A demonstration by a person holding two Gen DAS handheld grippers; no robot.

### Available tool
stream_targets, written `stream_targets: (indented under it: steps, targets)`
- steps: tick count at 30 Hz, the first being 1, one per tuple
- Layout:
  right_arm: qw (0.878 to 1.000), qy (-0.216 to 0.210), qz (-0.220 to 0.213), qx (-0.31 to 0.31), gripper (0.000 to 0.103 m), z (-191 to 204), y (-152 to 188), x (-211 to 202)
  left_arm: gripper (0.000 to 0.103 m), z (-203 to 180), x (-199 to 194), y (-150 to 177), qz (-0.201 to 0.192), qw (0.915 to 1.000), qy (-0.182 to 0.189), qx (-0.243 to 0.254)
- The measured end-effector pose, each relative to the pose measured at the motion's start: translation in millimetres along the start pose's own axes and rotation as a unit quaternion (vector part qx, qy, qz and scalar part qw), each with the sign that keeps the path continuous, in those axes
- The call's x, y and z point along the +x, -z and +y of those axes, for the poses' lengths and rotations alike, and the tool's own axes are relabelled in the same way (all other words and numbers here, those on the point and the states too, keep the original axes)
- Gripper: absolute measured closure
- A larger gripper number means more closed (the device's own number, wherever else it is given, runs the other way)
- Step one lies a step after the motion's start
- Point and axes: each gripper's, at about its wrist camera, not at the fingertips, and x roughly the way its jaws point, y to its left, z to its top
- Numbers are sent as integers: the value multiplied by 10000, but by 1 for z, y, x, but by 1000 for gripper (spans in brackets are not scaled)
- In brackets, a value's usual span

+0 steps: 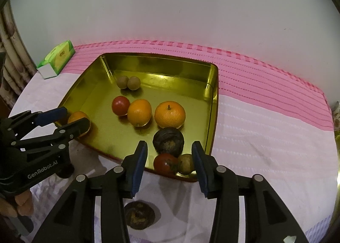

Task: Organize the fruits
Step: 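Open left gripper over the tin while right gripper releases its tomato, then withdraw both open grippers toward the two dark brown fruits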

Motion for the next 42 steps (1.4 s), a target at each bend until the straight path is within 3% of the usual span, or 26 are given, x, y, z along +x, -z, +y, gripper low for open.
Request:
stream_targets:
  steps: [11,27,42]
  targets:
    - [9999,-9,-86,64,62,4,32,-33,48,-1,-43,42,-146,9998,-118,29]
    - [9992,-101,368,102,62,12,120,-40,48,13,-50,139,330,9987,-288,-271]
    - [9988,-85,474,-29,62,21,125,-29,44,18,-46,142,173,9986,-311,-390]
